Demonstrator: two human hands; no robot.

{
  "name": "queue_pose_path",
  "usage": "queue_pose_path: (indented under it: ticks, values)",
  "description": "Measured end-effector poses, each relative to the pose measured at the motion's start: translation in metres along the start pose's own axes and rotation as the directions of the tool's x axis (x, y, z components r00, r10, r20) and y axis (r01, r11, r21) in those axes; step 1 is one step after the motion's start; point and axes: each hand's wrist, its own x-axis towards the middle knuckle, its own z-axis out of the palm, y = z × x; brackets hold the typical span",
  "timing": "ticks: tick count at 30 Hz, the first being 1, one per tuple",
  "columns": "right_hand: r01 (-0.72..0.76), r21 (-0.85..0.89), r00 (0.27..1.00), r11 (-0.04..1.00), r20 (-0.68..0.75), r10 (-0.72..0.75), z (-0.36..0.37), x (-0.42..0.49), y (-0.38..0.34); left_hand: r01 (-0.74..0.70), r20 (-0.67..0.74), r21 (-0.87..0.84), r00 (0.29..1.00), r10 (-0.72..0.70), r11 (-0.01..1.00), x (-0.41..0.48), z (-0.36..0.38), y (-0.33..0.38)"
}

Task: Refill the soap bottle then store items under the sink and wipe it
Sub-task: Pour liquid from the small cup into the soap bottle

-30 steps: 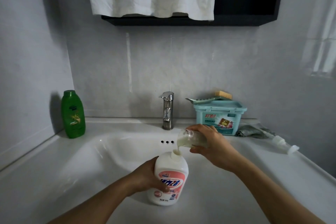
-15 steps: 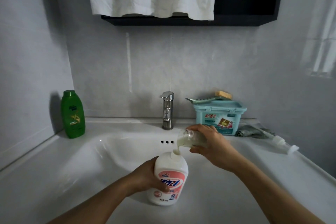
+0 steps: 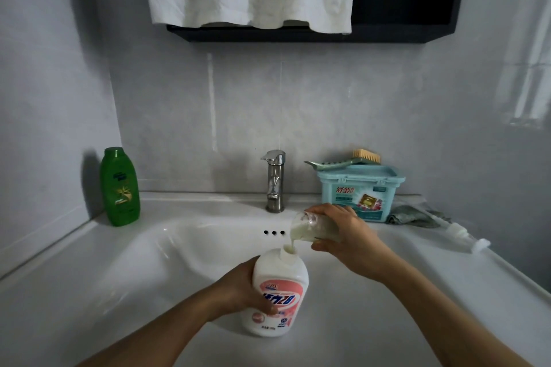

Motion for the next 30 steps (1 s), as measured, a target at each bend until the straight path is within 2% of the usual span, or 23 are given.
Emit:
queue_pose_path:
  ticks: [30]
  values:
    - [-0.002,-0.014,1.0,1.0,0.003,0.002,0.0002,-0.0001,0.0,0.009,0.012,0.009,1.0,-0.009,1.0,0.0018,-0.0013,-0.0035]
